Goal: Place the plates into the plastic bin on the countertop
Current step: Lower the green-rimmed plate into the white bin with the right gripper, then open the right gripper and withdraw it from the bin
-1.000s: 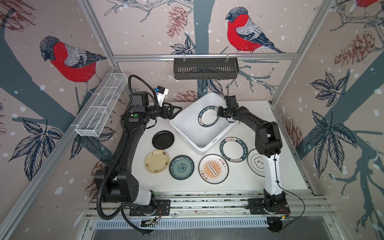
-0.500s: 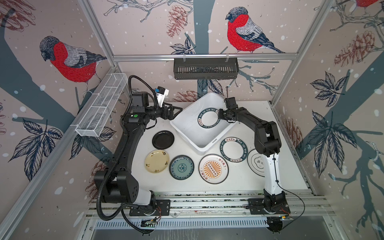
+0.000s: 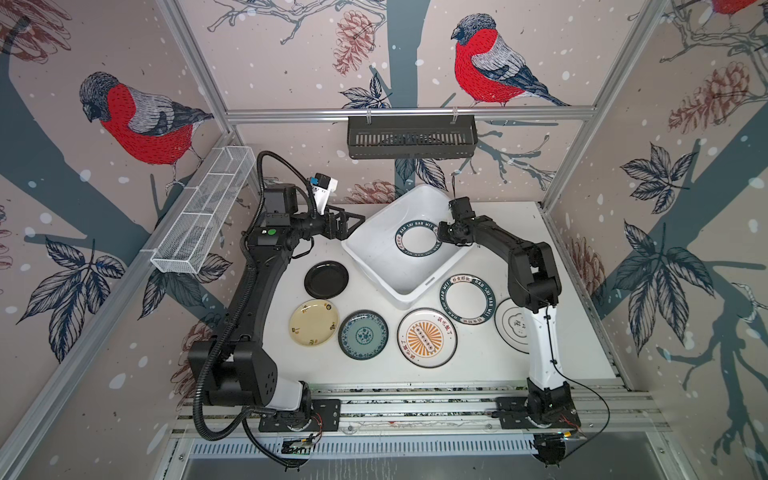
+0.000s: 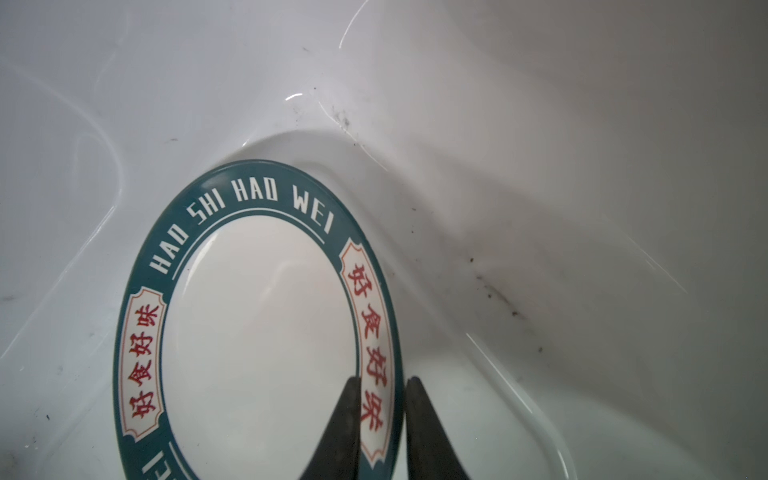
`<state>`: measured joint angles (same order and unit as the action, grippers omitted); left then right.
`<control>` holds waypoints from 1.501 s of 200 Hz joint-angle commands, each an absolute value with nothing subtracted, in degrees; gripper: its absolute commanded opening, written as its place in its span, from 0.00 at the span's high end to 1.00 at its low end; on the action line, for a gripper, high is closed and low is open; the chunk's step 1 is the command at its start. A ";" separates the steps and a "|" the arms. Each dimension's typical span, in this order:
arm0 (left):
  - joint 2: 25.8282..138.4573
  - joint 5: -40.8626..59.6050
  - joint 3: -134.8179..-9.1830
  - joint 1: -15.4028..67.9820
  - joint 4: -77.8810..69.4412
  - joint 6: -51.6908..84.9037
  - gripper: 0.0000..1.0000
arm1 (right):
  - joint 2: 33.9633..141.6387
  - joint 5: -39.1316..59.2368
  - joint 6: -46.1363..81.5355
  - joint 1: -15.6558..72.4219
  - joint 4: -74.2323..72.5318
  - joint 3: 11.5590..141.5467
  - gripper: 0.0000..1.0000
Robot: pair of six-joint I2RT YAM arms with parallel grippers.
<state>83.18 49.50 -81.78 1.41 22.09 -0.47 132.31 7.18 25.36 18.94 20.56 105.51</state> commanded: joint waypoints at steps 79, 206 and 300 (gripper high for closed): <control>82.62 50.89 -81.74 1.41 19.84 -0.68 0.04 | 130.71 4.63 25.47 19.12 20.83 105.91 0.70; 82.52 50.80 -83.85 1.49 21.21 -1.31 0.04 | 106.65 5.30 25.47 19.40 20.65 90.99 0.62; 82.13 50.40 -84.46 1.69 22.04 -1.76 0.04 | 69.62 6.46 38.74 2.97 22.37 54.58 0.55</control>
